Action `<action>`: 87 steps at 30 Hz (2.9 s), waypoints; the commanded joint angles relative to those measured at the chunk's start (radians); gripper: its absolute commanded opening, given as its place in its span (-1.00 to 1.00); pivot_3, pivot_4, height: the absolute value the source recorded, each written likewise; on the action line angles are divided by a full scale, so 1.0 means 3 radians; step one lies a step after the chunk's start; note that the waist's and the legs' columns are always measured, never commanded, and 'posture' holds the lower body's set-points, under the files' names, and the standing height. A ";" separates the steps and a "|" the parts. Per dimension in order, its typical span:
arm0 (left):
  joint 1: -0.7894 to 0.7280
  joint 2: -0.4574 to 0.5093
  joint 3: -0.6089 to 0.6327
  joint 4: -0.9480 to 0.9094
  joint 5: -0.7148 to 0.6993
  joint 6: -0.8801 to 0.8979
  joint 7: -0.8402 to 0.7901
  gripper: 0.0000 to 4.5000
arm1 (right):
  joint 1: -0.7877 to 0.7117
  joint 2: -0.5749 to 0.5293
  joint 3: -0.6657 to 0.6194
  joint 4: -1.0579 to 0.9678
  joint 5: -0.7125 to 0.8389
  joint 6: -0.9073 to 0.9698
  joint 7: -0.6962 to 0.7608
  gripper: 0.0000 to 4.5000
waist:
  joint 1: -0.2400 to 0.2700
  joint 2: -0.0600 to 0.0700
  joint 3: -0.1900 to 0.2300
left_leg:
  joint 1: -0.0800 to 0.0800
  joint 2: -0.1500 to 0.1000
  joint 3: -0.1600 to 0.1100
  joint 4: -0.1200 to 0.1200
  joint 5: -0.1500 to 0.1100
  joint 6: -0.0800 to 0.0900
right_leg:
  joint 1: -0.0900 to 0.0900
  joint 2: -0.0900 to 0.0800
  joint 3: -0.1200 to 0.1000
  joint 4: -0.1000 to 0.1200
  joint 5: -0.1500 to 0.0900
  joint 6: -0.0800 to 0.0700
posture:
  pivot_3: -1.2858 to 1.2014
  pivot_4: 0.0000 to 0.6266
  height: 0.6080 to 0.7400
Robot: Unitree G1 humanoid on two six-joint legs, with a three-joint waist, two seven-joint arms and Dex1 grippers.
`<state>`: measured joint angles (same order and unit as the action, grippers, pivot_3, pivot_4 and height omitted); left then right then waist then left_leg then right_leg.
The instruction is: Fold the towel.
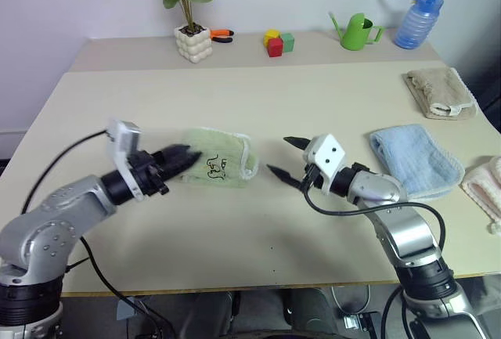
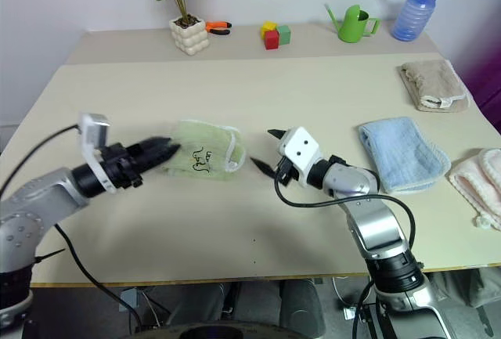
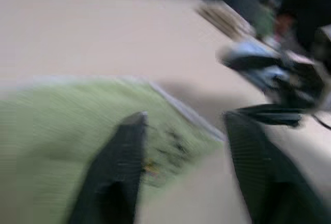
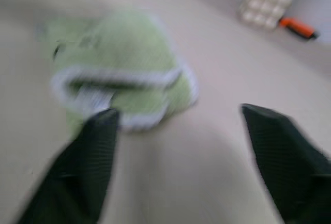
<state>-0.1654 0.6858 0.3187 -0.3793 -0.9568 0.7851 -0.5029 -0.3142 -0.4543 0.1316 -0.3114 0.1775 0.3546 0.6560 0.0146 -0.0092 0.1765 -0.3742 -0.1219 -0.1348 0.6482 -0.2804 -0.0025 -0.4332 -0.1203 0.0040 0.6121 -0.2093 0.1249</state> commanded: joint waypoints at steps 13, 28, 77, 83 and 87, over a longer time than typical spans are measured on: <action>-0.0358 -0.0539 -0.1130 0.0654 0.1693 -0.0684 0.0284 -0.74 | -0.0748 0.0573 0.0973 0.0747 -0.0397 0.0524 -0.0114 -0.98 | -0.0026 0.0000 0.0000 | -0.0003 -0.0001 0.0001 -0.0001 0.0010 -0.0017 | -0.0008 0.0000 0.0001 0.0001 0.0001 0.0000 | 0.03 -0.52 0.84; -0.0308 -0.0634 -0.0354 0.0627 0.1343 -0.0543 0.0151 -0.50 | -0.0570 0.0420 0.0687 0.0612 -0.0521 0.0452 -0.0172 -0.74 | -0.0027 0.0000 -0.0003 | -0.0003 -0.0001 0.0001 0.0000 0.0011 -0.0019 | -0.0008 0.0000 0.0000 0.0004 0.0001 0.0000 | 0.03 -0.52 0.84; -0.0491 -0.1305 0.1665 0.1476 0.0938 -0.0861 0.2500 -0.99 | -0.0082 -0.0126 0.0374 0.0000 -0.0216 -0.0134 0.0288 1.00 | -0.0005 -0.0019 -0.0007 | -0.0002 0.0000 0.0000 0.0007 0.0008 -0.0026 | -0.0003 0.0002 0.0000 0.0000 0.0002 0.0000 | 0.03 -0.52 0.84; -0.0228 -0.1493 0.1860 0.0941 0.0488 -0.0758 0.2657 -0.13 | -0.0102 -0.0113 0.0405 0.0109 -0.0233 -0.0218 0.0346 1.00 | -0.0006 -0.0030 -0.0010 | 0.0001 0.0001 -0.0006 0.0007 0.0007 -0.0026 | 0.0003 0.0002 -0.0007 0.0001 0.0002 -0.0001 | 0.03 -0.52 0.84; -0.0096 -0.1485 0.1949 0.0734 0.0388 -0.0922 0.2703 0.31 | -0.0161 -0.0074 0.0415 0.0220 -0.0237 -0.0286 0.0385 1.00 | -0.0014 -0.0031 -0.0010 | 0.0001 0.0004 -0.0006 0.0006 0.0008 -0.0028 | 0.0000 0.0004 -0.0006 0.0002 0.0002 -0.0001 | 0.03 -0.52 0.84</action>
<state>-0.2006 0.2214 0.8627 -0.1026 -0.8238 0.5509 0.3032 -0.3386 -0.4873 0.2557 -0.2335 0.1019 0.2958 0.7648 0.0104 -0.0184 0.1735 -0.3740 -0.1208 -0.1363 0.6499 -0.2778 -0.0110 -0.4330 -0.1191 0.0021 0.6127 -0.2087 0.1245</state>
